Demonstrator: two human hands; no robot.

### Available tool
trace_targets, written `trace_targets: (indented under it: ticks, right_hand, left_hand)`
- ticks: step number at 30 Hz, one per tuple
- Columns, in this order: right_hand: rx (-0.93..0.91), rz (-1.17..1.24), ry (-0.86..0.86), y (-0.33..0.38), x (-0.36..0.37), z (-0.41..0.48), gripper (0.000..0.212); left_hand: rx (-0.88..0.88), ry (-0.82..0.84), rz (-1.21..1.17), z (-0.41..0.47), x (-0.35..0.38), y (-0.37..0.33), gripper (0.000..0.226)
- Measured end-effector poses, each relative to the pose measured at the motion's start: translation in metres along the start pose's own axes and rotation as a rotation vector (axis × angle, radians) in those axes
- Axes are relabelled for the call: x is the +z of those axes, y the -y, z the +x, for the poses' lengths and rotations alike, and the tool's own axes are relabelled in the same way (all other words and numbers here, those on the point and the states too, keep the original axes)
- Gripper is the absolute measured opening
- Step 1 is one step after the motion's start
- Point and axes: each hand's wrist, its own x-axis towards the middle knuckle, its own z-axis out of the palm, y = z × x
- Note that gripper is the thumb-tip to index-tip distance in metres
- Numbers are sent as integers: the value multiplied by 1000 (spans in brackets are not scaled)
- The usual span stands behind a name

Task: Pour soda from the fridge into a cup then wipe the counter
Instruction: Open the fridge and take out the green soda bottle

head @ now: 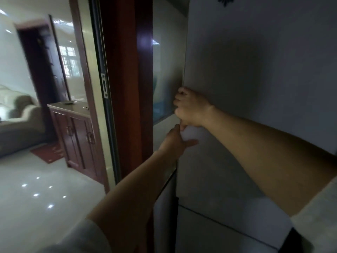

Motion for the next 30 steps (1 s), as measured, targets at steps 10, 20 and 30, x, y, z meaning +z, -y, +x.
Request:
trace_targets:
  ticks: [10,20,30]
  right_hand:
    - [62,-35,50,26,-79,-100,60]
    - [126,-95,190,44,-155,-187,53]
    - [349,-37,422,59,-208,-255,64]
  left_hand:
    - [154,224,251,-109,-31,-45,61]
    - [312,264,377,-155,-55,-60,129]
    - [568,371,277,-202,-32,-117,91]
